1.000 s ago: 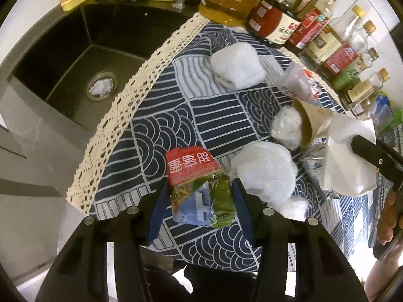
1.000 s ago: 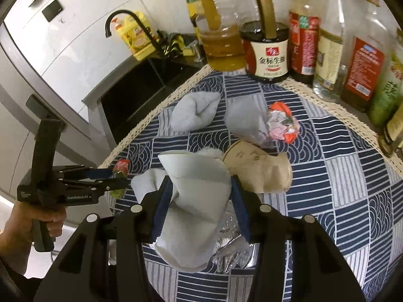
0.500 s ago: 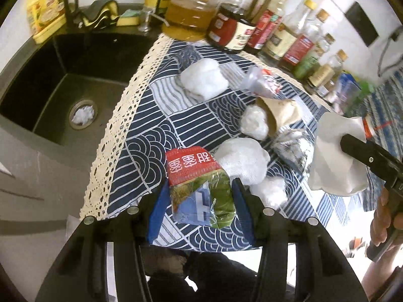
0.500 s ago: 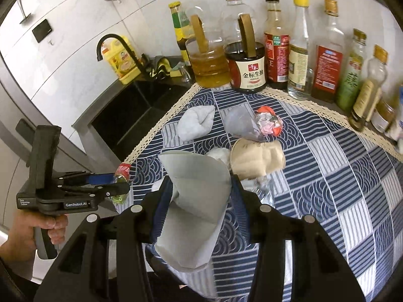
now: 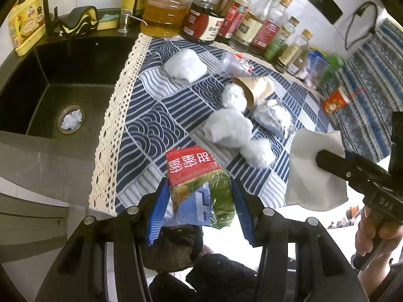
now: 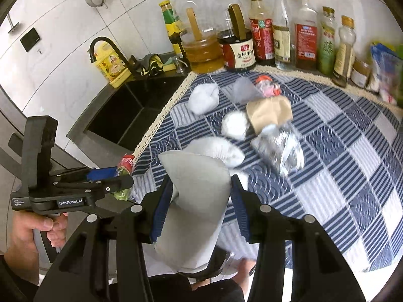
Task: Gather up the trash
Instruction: 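Lift the wrapper and paper cup and carry both down toward the black bin, then open the left tool over the bin while the right tool releases the paper cup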
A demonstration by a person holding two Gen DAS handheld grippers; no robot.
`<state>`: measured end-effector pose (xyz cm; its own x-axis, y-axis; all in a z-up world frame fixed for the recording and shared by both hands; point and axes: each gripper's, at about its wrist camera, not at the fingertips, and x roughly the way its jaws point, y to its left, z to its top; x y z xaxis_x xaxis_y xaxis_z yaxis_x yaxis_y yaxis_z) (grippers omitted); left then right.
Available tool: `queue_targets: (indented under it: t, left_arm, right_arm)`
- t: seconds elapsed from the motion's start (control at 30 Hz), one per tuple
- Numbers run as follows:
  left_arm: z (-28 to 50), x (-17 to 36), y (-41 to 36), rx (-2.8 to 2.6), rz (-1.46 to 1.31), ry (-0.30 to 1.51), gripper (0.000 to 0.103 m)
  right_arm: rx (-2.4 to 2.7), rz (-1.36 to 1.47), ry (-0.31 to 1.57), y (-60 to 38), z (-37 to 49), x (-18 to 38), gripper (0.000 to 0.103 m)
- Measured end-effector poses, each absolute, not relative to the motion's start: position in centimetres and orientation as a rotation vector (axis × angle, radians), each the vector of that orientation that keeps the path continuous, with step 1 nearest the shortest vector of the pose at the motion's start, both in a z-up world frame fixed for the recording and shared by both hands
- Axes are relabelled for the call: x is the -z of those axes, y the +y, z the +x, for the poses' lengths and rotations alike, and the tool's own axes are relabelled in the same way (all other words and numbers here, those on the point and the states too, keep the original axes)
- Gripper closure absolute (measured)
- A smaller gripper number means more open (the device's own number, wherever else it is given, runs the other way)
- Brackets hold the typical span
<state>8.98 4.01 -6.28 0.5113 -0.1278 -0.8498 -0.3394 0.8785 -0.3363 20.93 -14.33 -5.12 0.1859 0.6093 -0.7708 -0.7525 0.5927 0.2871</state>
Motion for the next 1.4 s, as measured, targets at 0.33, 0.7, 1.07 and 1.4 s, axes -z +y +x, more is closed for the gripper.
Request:
queue_targets:
  t: [0.33, 0.7, 1.07, 1.4]
  left_arm:
    - [4.8, 8.5, 3.3, -0.051, -0.490, 1.084, 0.055]
    - [2.2, 12.9, 2.6, -0.018, -0.514, 1.180, 0.055]
    - [0.8, 18.3, 1.5, -0.018, -0.541, 1.300, 0.055]
    - [0.5, 22.3, 1.2, -0.038, -0.572, 1.376, 0.055]
  right_arm:
    - [-0.907, -0.109, 1.082, -14.3, 15.3, 8.5, 0.056]
    - [-0.863, -0.076, 1.215, -13.9, 12.1, 13.8, 0.057]
    - [-0.839, -0.061, 1.326, -14.3, 11.0, 18.9, 0.057]
    - [-0.810, -0.057, 1.417, -14.9, 11.1, 22.7, 0.057]
